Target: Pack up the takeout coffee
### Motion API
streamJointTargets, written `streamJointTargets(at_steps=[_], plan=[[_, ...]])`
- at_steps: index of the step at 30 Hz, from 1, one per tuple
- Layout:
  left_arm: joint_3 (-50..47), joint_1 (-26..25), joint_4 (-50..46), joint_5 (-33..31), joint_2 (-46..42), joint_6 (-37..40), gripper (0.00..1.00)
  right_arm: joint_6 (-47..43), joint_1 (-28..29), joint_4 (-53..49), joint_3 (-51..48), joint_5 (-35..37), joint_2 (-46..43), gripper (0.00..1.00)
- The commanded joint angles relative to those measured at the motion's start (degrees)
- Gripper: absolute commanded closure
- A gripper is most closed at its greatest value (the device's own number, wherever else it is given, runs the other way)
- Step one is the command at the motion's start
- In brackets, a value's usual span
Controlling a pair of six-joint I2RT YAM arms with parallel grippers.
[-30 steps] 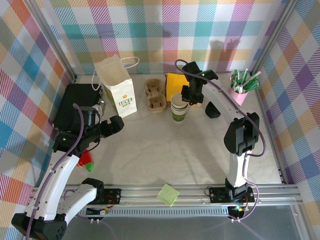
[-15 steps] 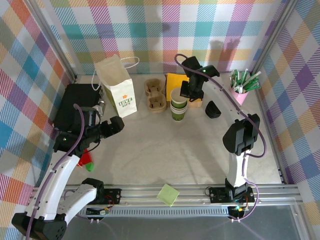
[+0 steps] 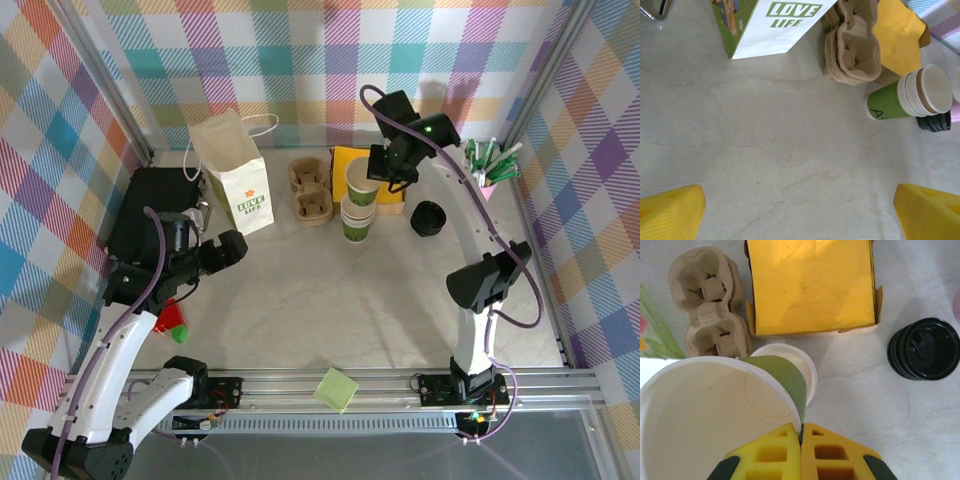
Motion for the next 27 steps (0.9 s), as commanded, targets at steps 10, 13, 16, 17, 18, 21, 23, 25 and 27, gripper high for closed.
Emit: streamJointTargets(at_steps=[10, 13, 16, 17, 18, 21, 23, 25, 27], plan=[[1.40, -0.70, -0.49, 2.11, -3.93, 0.15, 0.04, -2.61, 11.16, 0.31, -15.13, -0.05, -15.56, 0.98], [0.17, -0.75, 0.20, 2.26, -5.27, -0.35, 0.04, -1.44, 14.79, 6.98, -25.44, -1.55, -19.86, 0.96], [-1.35, -0.70, 1.25, 2.45, -6.58, -0.81, 0.04, 0.13, 16.88, 15.37, -36.05, -3.44, -23.83, 0.97], [-1.99, -0.70, 1.66, 2.50, -6.97, -0.83, 0.04, 0.48, 17.34, 18.29, -39.52, -4.17, -24.88, 0.97], [-2.50, -0.70, 1.90, 2.55, -7.38, -0.82, 0.04, 1.25, 17.85, 19.90, -42.04, -4.31, -25.70, 0.97], [-3.79, -0.70, 2.03, 2.10, -8.26, -0.79, 0.04, 3.28, 19.14, 23.61, -47.90, -3.59, -26.82, 0.97], [-4.91, -0.70, 2.29, 1.99, -8.82, -0.91, 0.04, 4.84, 19.55, 25.66, -51.02, -3.82, -26.96, 0.97], [-5.87, -0.70, 2.73, 1.99, -9.26, -1.26, 0.04, 6.04, 19.78, 27.13, -53.44, -4.08, -26.69, 0.97], [-6.63, -0.70, 3.07, 2.03, -9.46, -1.43, 0.04, 7.04, 19.87, 28.06, -55.25, -4.07, -26.18, 0.97]])
